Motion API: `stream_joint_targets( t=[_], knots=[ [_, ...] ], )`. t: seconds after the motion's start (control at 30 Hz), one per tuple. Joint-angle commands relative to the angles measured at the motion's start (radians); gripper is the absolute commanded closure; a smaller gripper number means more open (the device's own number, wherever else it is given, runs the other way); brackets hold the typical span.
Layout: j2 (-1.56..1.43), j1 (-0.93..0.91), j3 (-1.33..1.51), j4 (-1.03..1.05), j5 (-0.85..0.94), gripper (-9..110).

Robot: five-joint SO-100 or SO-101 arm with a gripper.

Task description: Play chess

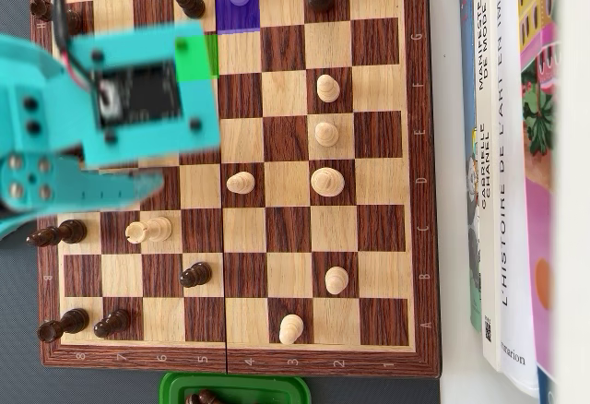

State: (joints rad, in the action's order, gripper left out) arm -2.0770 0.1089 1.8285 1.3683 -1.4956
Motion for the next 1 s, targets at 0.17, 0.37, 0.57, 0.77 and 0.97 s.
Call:
stream_joint_targets(
  t=[0.17,0.37,0.57,0.77,0.97],
  knots=[
    [-0.012,0.147,0.000,-0.006,-0.009,88],
    [0.057,0.244,-0.005,-0.008,-0.049,88],
    [0.115,0.319,-0.008,-0.098,-0.051,88],
    [0.178,0.380,-0.017,-0.132,-0.114,88],
    [0.278,0.420,-0.103,-0.132,-0.153,88]
  ],
)
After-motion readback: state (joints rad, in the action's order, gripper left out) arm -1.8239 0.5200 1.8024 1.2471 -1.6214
